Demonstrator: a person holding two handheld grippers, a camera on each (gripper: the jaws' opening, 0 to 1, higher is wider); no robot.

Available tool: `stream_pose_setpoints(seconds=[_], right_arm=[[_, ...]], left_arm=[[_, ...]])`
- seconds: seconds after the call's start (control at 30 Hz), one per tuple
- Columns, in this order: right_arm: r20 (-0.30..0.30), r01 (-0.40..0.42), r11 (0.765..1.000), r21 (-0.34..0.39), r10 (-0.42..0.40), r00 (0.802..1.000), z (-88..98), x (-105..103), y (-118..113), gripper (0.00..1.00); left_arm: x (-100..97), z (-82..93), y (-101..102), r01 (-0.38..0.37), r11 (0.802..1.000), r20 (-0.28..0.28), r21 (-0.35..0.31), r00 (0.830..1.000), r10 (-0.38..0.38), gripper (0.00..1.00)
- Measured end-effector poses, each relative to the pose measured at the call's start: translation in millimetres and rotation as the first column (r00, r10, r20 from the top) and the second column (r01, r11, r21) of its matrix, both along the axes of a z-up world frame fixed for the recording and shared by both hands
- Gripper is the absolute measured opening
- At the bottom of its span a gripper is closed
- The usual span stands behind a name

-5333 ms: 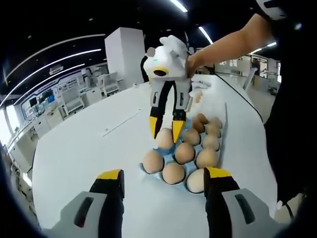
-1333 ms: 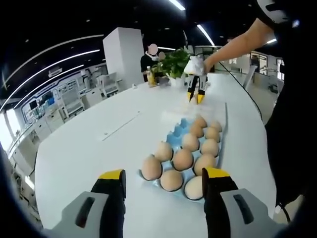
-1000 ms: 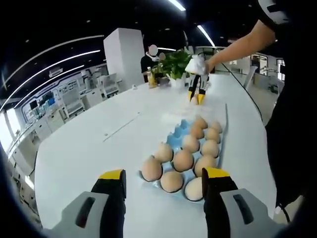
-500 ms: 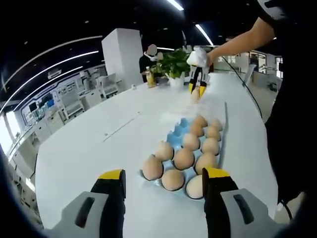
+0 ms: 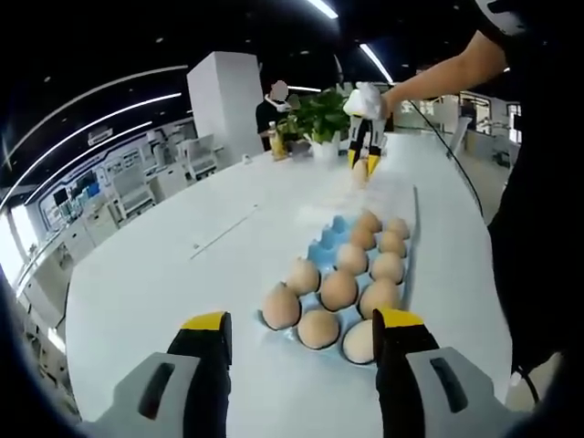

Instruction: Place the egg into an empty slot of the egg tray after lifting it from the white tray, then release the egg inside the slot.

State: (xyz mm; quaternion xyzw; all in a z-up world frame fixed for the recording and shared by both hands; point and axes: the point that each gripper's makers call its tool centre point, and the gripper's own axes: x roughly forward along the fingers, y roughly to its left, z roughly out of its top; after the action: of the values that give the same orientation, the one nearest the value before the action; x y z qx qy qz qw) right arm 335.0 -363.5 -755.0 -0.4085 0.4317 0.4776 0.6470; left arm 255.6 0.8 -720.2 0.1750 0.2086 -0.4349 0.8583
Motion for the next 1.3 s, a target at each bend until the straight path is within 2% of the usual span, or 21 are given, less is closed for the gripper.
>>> stream_pose_setpoints(seconds=[0.37, 0.47, 0.7, 0.9, 1.0, 1.17, 1.3], right_arm=[[0.004, -0.017, 0.999, 0.027, 0.017, 1.000, 4.4, -0.9, 17.4, 0.24], [0.005, -0.035, 0.997, 0.073, 0.035, 0.999, 8.4, -2.1, 38.3, 0.24], [0.014, -0.093, 0.989, 0.113, 0.092, 0.996, 10.0, 1.0, 74.6, 0.24], [0.017, -0.159, 0.976, 0.147, 0.159, 0.987, 6.5, 0.2, 109.1, 0.24], [0.012, -0.176, 0.971, 0.164, 0.176, 0.984, 6.0, -1.4, 122.1, 0.24], [0.015, -0.210, 0.960, 0.185, 0.211, 0.977, 5.5, -3.1, 141.0, 0.24], [0.019, -0.234, 0.950, 0.205, 0.236, 0.972, 5.1, -4.6, 157.3, 0.24]], left_arm=[[-0.8, -1.1, 2.0, -0.004, 1.000, -0.003, 0.002, 1.000, 0.004, 0.63], [-1.1, -1.1, 1.9, -0.003, 1.000, -0.003, 0.003, 1.000, 0.003, 0.63], [-1.8, -1.0, 3.4, -0.006, 1.000, -0.004, 0.004, 1.000, 0.006, 0.64], [-2.9, -4.8, 7.1, -0.020, 1.000, -0.023, 0.020, 1.000, 0.020, 0.72], [-2.2, -3.9, 7.3, -0.018, 1.000, -0.015, 0.021, 1.000, 0.018, 0.73], [0.1, -3.9, 7.7, -0.028, 0.999, -0.013, 0.023, 1.000, 0.029, 0.81], [0.2, -4.7, 6.9, -0.029, 0.999, -0.019, 0.024, 0.999, 0.030, 0.84]])
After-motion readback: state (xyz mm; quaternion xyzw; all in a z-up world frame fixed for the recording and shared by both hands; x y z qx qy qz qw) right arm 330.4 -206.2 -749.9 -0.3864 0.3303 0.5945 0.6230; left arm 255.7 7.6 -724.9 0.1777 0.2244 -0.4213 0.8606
